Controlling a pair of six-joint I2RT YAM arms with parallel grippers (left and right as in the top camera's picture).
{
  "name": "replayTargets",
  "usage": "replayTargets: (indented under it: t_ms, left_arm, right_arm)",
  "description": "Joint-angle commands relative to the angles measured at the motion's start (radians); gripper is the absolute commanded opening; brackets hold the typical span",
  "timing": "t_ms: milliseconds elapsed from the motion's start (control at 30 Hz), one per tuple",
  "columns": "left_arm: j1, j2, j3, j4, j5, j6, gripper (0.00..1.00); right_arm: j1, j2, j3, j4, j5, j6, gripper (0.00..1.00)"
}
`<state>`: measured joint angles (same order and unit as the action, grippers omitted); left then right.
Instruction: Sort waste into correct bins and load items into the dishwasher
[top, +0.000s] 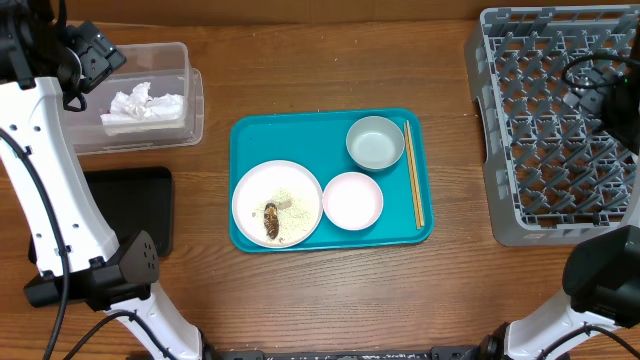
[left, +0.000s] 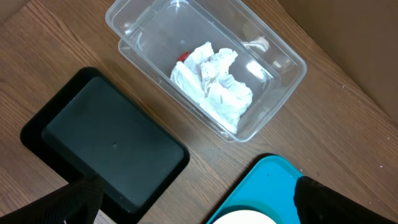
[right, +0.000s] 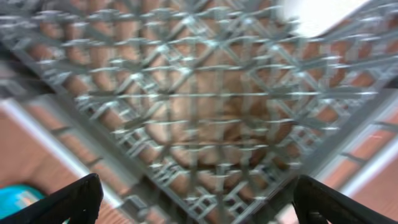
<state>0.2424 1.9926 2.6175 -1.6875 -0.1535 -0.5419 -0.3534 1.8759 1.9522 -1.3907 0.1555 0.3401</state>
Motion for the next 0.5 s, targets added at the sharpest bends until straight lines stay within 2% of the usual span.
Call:
replayTargets:
  t_ms: [0,133,233,267,333,467]
  left_arm:
    - [0.004,0.009,0.002,-0.002,0.005,0.026,1.0]
    - [0.004,0.009,0.002,-0.002,0.005,0.026,1.0]
    - [0.004,0.009,0.002,-0.002,0.006,0.026,1.0]
    - [0.004,0.009,0.002,-0.002,0.006,0.026,1.0]
    - [0.004,0.009,0.002,-0.002,0.006,0.026,1.0]
    - [0.004,0.009,0.002,-0.002,0.006,0.026,1.0]
  right_arm:
    - [-0.001,-0.011,-0.001,0.005,-0.291,0.006,1.0]
    - [-0.001,-0.011,-0.001,0.002,-0.464,0.028,1.0]
    - [-0.001,-0.011,-0.001,-0.111,-0.675,0.029,1.0]
    - [0.002,-0.011,-0.001,-0.134,-0.73,0.012,0.99]
    - [0.034,-0.011,-0.001,-0.196,-0.809,-0.089,0.9]
    - [0.149,-0.011,-0.009,-0.304,-0.716,-0.212,0.81]
